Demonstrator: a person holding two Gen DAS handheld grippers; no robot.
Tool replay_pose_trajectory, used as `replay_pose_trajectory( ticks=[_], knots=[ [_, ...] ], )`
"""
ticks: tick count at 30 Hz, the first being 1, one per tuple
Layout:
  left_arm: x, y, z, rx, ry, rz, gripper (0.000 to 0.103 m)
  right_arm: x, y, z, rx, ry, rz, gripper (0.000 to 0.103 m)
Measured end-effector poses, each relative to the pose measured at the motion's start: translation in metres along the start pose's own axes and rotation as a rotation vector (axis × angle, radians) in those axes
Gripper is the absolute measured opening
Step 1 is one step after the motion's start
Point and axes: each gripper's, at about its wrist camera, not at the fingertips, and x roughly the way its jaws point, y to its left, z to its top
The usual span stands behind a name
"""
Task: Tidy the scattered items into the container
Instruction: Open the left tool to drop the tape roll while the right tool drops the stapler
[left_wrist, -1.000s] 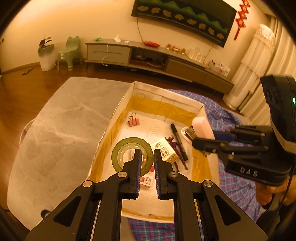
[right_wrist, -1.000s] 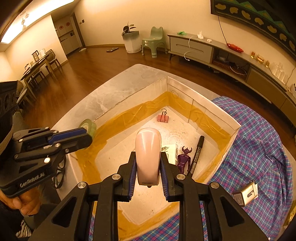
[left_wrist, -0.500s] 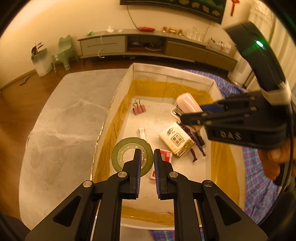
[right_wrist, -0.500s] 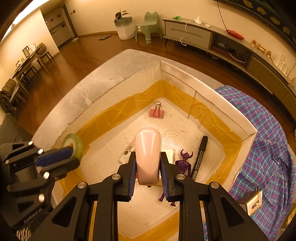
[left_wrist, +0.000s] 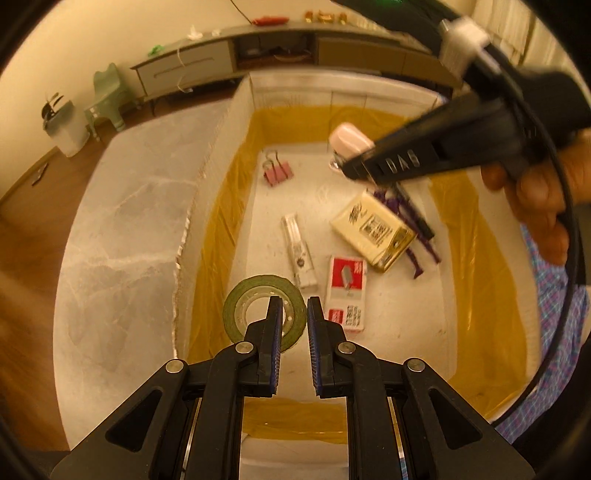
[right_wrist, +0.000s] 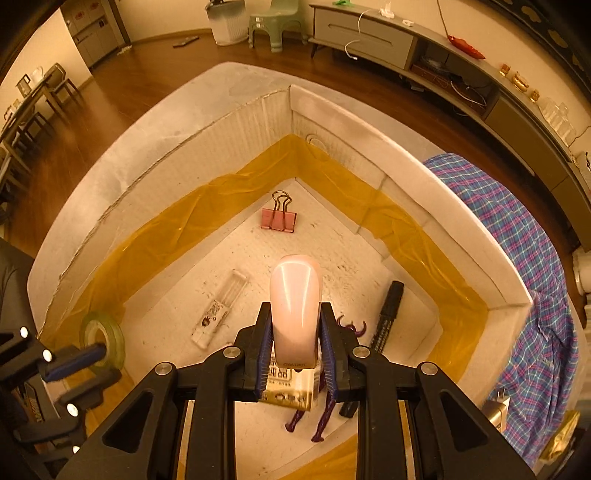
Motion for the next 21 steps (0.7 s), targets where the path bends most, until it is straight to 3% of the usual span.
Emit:
replay_pose_trajectory(
  ticks=[8,11,13,14,21],
  knots=[
    [0.01,0.003,0.0,0.03,0.043,0.018,0.014,0.018,0.004,0.017,-0.007,0.021,-0.056,0.025],
    [0.009,0.0,-0.002,0.045,0.044,0.032,0.02,0.016,0.001,0.018,0.009,0.0,-0.068,0.028],
    [0.006,-0.002,-0.004,0.055,0.036,0.049,0.034,0.011,-0.001,0.017,0.018,-0.012,-0.067,0.032],
    [0.004,-0.003,-0.005,0.058,0.032,0.055,0.036,0.009,-0.002,0.017,0.021,-0.016,-0.065,0.032],
    [-0.01,-0.008,-0.013,0.053,0.029,0.068,0.037,-0.005,-0.004,-0.001,0.01,-0.009,-0.026,0.038]
  ],
)
